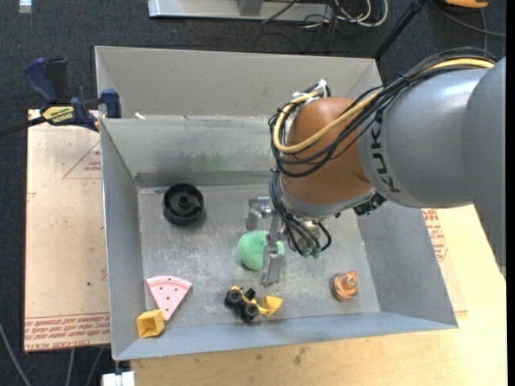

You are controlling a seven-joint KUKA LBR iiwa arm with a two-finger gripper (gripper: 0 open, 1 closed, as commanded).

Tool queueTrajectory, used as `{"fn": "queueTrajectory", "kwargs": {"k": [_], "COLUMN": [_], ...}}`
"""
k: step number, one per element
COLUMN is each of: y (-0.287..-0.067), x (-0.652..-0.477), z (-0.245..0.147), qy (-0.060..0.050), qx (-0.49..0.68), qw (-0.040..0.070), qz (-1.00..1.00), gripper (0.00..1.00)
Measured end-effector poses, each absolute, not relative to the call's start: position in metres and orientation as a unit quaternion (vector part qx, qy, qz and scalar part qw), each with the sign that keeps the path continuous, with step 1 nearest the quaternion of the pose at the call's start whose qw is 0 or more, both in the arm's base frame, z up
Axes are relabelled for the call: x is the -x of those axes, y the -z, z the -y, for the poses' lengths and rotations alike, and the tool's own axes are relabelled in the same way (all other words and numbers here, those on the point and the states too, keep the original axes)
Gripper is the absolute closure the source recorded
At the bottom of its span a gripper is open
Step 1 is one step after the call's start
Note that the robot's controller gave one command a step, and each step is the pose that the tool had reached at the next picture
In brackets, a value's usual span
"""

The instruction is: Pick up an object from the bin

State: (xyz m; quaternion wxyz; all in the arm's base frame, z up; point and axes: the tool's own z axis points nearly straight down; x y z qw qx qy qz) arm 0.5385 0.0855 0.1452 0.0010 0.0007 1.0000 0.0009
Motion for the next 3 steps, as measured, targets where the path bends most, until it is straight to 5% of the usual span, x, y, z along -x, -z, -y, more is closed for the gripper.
{"fn": "queueTrajectory", "kwargs": {"k": [1,2,3], "y": [-0.114,-0.081,-0.081], "x": [-0.535,-0.553,-0.553], "z": [-0.069,-0.082,-0.082], "qy": [-0.001,-0.002,-0.002], "qx": [-0.03,-0.056,-0.056], "qw": [0.002,0.005,0.005], "qz": [-1.0,-0.998,-0.998], "gripper": [0.0,1.0,1.0]}}
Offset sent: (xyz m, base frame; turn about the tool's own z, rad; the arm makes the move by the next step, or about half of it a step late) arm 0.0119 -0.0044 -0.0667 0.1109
